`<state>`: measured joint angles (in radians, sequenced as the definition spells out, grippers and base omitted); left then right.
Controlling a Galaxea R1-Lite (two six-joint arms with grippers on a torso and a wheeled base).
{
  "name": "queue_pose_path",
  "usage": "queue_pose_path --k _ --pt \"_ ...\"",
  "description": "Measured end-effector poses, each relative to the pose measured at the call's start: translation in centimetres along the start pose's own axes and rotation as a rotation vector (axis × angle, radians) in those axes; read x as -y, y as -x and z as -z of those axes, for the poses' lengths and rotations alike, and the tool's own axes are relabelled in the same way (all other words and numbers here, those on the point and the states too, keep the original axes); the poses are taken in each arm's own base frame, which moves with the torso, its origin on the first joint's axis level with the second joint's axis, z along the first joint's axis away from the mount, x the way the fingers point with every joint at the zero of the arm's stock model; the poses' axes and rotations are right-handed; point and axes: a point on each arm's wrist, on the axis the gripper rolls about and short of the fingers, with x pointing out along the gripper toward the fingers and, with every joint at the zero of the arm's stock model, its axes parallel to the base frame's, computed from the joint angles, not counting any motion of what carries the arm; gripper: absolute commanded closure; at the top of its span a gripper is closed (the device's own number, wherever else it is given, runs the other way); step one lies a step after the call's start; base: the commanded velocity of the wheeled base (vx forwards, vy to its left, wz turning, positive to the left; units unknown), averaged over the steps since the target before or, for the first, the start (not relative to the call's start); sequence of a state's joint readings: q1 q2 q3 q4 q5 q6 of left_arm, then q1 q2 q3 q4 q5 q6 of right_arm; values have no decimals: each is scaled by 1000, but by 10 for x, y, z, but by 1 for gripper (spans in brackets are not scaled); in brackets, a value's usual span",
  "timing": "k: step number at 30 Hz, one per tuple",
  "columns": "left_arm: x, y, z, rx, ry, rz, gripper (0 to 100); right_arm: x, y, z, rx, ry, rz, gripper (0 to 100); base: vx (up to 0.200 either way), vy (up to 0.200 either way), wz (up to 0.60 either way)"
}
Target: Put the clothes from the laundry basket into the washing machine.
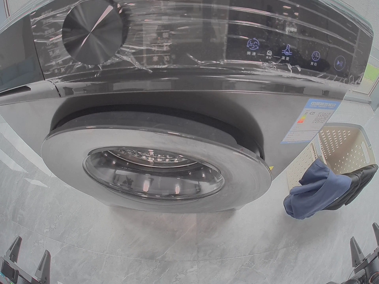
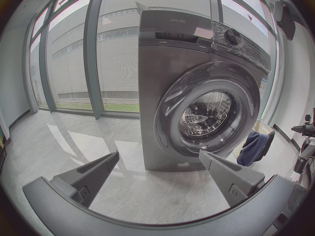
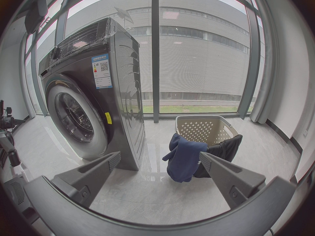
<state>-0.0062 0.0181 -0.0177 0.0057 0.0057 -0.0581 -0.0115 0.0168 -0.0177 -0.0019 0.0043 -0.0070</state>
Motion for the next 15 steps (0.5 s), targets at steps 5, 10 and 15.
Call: queue_pose_path --k 5,10,15 --pt "0 0 0 0 -1 0 0 0 0 0 -1 0 -1 0 0 200 0" --pt "0 0 0 0 0 1 0 0 0 0 -1 0 -1 0 0 200 0" --pt "0 0 0 0 0 0 0 0 0 0 -1 0 -1 0 0 120 0"
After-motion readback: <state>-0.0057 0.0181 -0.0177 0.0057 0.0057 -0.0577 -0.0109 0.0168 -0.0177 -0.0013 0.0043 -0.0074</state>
